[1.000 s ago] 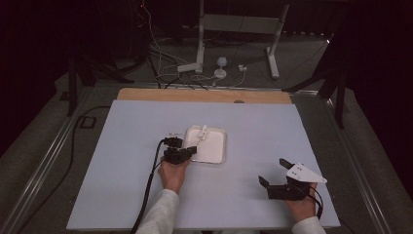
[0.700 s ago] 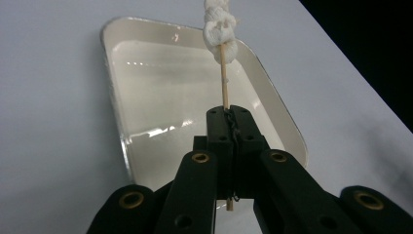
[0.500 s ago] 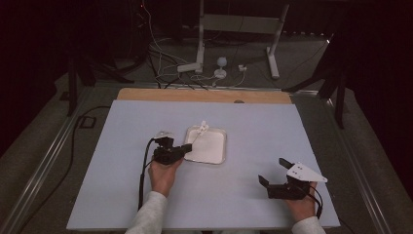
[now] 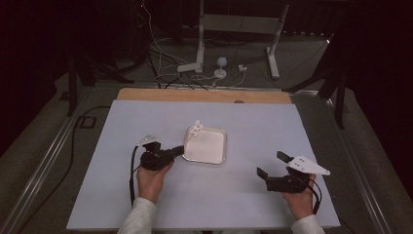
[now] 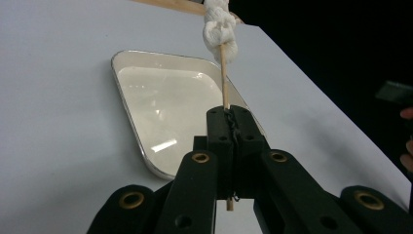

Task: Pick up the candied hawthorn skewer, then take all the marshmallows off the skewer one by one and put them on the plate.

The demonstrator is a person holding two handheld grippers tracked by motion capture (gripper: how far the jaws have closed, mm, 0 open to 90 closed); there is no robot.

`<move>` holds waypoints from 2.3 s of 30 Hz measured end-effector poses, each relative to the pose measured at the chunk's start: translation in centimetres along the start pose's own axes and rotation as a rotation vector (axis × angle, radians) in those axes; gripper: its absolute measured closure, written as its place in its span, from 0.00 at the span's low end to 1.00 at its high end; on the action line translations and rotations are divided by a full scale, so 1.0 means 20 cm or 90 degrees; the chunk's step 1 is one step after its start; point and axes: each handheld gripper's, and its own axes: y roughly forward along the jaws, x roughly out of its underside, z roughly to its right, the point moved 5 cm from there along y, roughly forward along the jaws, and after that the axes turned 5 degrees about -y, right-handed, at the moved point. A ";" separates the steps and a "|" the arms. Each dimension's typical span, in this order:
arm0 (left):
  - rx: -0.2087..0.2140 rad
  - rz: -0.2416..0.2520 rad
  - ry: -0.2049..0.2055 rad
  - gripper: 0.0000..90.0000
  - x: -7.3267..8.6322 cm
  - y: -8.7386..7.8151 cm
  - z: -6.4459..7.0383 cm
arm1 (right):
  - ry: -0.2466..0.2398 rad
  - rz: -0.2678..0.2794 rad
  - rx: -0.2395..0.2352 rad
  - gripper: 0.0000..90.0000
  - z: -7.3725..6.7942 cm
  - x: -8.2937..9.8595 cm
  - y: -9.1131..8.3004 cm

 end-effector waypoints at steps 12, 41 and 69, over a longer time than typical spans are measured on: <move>0.018 0.020 0.022 1.00 0.02 -0.09 0.00 | 0.000 0.026 -0.039 0.01 -0.05 -0.21 0.17; 0.085 0.027 0.090 1.00 0.06 -0.11 0.08 | 0.062 0.020 -0.177 0.01 -0.25 -0.47 0.58; 0.129 0.028 0.127 1.00 0.09 -0.08 0.13 | 0.110 -0.051 -0.241 0.83 -0.29 -0.50 0.68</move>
